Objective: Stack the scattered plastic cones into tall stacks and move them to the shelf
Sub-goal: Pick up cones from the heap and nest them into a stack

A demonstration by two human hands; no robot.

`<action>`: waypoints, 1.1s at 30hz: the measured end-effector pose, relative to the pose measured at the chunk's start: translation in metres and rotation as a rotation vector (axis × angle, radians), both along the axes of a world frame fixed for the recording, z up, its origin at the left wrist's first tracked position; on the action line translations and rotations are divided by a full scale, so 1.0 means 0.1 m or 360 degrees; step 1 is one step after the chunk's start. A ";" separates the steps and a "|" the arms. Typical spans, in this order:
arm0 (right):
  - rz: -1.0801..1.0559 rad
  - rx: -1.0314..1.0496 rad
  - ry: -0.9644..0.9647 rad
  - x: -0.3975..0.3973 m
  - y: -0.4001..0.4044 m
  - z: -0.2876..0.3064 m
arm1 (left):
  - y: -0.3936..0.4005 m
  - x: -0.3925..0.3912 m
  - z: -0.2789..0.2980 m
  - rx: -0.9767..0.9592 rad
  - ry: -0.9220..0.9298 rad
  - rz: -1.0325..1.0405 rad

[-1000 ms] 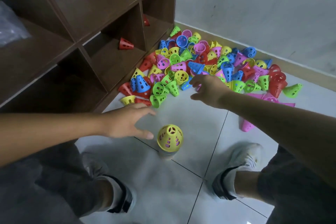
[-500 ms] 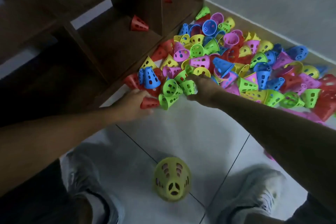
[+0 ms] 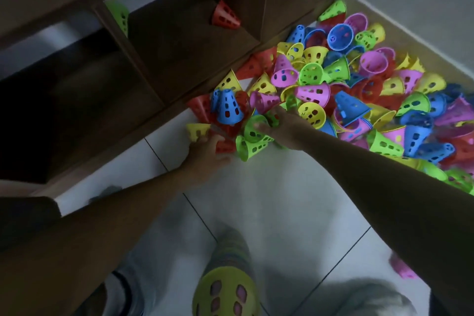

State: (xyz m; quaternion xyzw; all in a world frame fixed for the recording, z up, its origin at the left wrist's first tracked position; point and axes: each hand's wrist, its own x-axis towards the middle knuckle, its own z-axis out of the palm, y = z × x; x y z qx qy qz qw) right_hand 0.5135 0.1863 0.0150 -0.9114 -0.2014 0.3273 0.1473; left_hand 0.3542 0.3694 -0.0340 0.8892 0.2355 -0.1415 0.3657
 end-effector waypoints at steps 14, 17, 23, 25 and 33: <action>0.0180 -0.0172 -0.0254 0.04 -0.09 -0.28 | -0.61 0.29 -0.21 0.0027 -0.0183 0.0397; 0.0154 -0.0059 -0.0321 -0.03 -0.20 -0.26 | -0.64 0.28 -0.25 -0.0032 -0.0285 0.0453; 0.0121 0.0009 -0.0289 -0.21 -0.47 -0.17 | -0.52 0.16 -0.17 -0.0100 -0.0359 0.0293; 0.0087 0.0082 -0.0252 -0.27 -0.53 -0.09 | -0.45 0.12 -0.07 -0.0107 -0.0346 0.0236; -0.0219 0.0477 -0.0135 -0.53 -0.75 0.30 | -0.30 0.02 0.74 -0.0053 -0.0299 -0.0006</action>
